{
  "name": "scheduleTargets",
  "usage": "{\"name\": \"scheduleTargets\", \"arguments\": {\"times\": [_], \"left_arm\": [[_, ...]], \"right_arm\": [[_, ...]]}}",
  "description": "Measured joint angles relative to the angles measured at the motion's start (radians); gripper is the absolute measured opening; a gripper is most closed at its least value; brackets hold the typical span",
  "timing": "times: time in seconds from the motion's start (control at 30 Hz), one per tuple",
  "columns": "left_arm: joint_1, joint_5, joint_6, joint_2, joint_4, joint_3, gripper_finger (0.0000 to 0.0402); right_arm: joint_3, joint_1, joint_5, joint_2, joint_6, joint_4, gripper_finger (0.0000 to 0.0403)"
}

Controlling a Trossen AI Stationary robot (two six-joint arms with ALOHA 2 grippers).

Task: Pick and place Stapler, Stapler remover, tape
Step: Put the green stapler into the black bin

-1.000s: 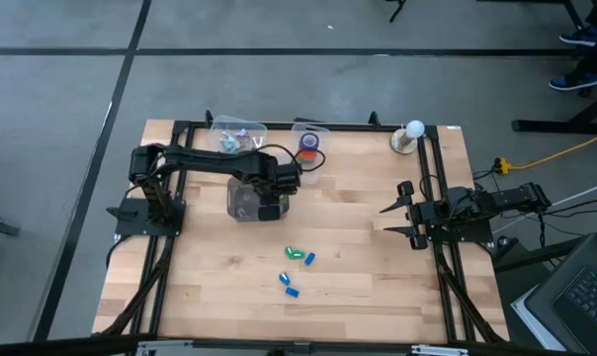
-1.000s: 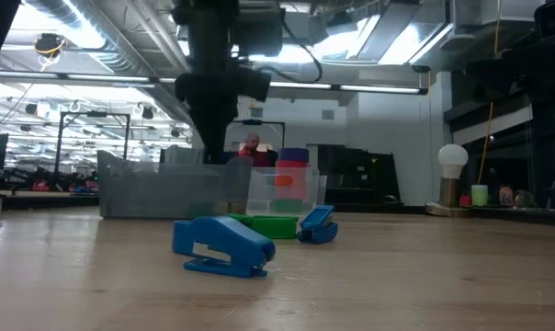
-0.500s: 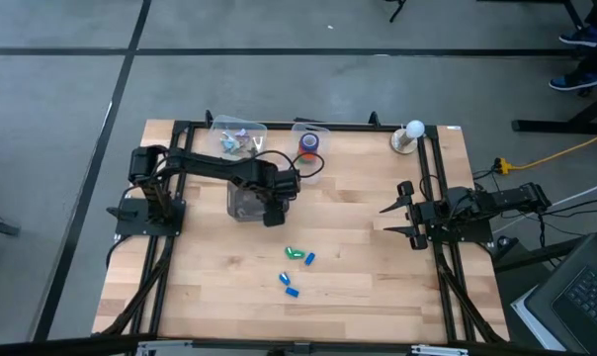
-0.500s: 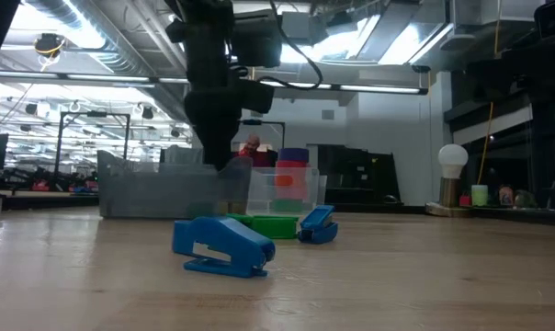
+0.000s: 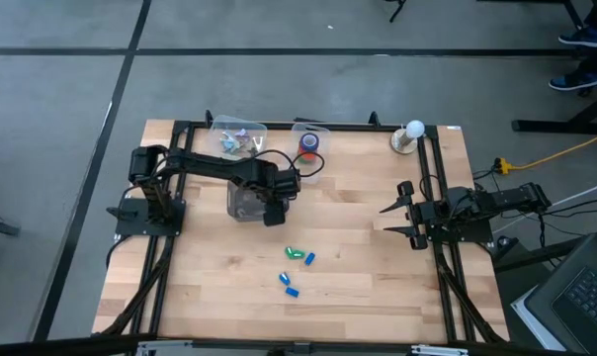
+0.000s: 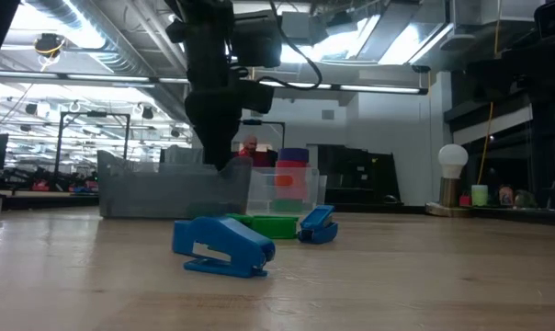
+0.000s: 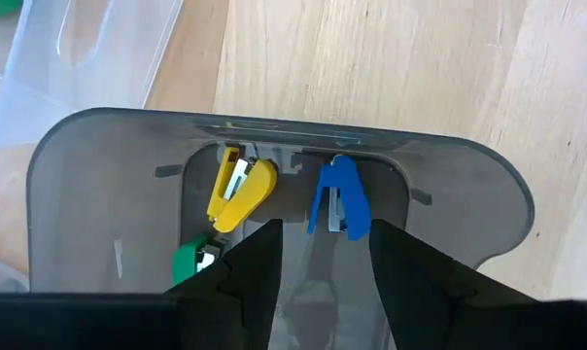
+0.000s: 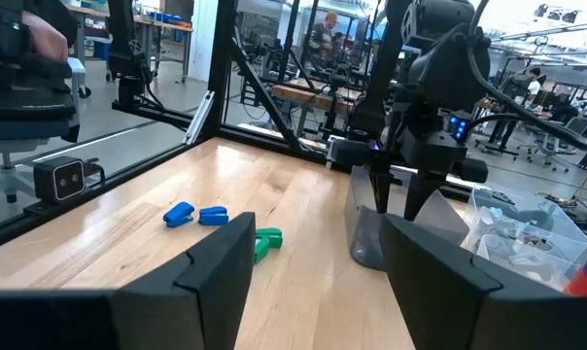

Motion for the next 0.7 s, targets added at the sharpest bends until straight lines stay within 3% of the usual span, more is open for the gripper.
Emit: {"name": "scheduleTargets", "arguments": {"times": [0.47, 0.7], "left_arm": [[-0.054, -0.012, -0.014, -0.059, -0.023, 0.023, 0.0136], [-0.107, 0.004, 0.14, -0.074, 0.029, 0.098, 0.0132]], "right_arm": [[0.0, 0.0, 0.0, 0.0, 0.0, 0.0, 0.0225], [0.0, 0.0, 0.0, 0.001, 0.0, 0.0, 0.0225]]}}
